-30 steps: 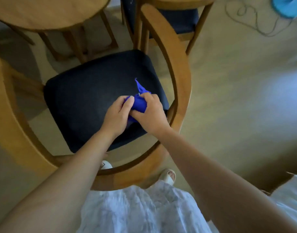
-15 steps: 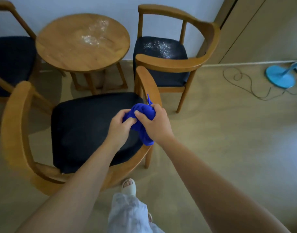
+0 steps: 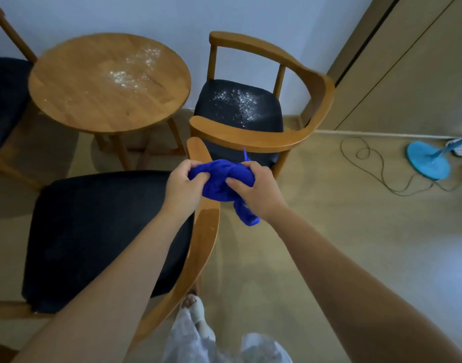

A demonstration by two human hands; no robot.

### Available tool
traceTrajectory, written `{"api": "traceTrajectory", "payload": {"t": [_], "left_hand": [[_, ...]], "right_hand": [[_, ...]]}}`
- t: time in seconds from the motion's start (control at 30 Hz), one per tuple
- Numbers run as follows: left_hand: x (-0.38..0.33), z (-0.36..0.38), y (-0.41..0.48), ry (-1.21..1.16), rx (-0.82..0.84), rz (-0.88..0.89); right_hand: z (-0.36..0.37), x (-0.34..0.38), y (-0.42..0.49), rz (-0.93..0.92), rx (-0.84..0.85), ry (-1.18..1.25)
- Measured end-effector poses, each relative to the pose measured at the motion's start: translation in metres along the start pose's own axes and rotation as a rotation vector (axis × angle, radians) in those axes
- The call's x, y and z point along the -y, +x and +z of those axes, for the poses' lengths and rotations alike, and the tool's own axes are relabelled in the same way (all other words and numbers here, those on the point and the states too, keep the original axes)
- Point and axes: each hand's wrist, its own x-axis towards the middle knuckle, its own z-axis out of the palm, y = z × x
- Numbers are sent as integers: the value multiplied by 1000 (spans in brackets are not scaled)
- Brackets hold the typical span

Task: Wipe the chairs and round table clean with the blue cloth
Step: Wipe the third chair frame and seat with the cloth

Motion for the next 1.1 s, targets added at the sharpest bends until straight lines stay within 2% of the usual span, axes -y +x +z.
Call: {"api": "traceTrajectory", "payload": {"t": [0.2,0.47,0.77,1.0,1.1], "left_hand": [[-19,31,34,90,-12,-4],[-40,95,69,111,-186,-50],[-61,137,92,212,-416,-27],[-65,123,119,302,-498,-45],[-74,112,139,246,-531,-25]], "right_hand": [[-53,-19,40,-53,82,-310],[-109,-40,106,-173,238,-422],[-158,-41,156,-366,256,-403],[-142,-20,193,-468,212,-361],[-125,-4,219,-479,216,-331]]}}
